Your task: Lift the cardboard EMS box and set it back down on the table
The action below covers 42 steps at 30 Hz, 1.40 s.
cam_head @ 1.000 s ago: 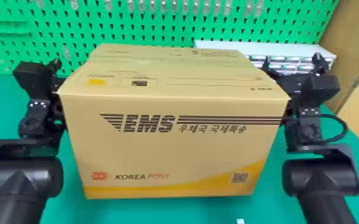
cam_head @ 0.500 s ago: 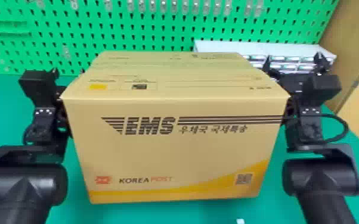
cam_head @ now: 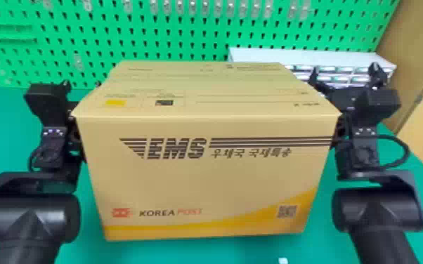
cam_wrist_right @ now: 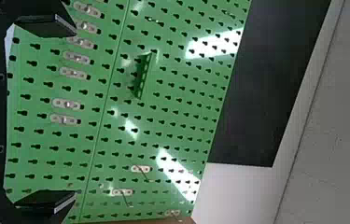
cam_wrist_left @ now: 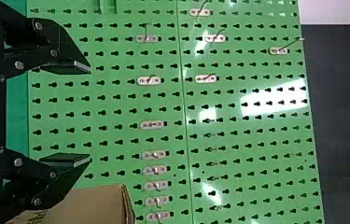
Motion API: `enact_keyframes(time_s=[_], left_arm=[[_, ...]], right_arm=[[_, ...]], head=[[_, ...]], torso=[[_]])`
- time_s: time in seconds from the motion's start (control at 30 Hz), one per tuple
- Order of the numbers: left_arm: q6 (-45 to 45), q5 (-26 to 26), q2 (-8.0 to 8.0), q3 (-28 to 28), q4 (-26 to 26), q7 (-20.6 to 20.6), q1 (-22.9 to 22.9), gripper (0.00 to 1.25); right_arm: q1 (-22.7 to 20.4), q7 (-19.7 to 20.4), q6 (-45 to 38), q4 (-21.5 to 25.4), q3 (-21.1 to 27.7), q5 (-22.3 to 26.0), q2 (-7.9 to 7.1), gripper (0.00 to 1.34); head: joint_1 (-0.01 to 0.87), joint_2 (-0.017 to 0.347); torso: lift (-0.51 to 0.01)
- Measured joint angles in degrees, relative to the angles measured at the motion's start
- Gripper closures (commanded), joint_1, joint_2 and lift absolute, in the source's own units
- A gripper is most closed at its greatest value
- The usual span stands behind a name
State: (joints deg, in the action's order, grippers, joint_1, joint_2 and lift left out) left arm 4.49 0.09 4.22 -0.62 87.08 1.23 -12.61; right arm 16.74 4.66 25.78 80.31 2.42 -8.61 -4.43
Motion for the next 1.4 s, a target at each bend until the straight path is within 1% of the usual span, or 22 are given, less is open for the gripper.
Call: enact_keyframes(time_s=[0.3,0.9,1.4], left_arm=[[0.1,0.1,0.00,0.1,0.0,0.0,0.5,0.57],[0.2,-0.7,0.00,1.6,-0.4,-0.3,4.1,0.57],[0.2,-1.6,-0.06,5.2,-1.1,-0.2,5.4,0.57]], right_arm=[[-0.7,0.0,-0.2,-0.3,-0.1,-0.1,0.19,0.08],[-4.3,0.0,-0.2,-2.7,-0.3,-0.1,0.77,0.08],[-7.1,0.0,-0.3,-2.8,3.6,0.7,1.33,0.08]], head=[[0.678,-0.014],[0.678,-0.014],[0.678,-0.014]], torso=[[-0.092],[-0.092],[-0.092]])
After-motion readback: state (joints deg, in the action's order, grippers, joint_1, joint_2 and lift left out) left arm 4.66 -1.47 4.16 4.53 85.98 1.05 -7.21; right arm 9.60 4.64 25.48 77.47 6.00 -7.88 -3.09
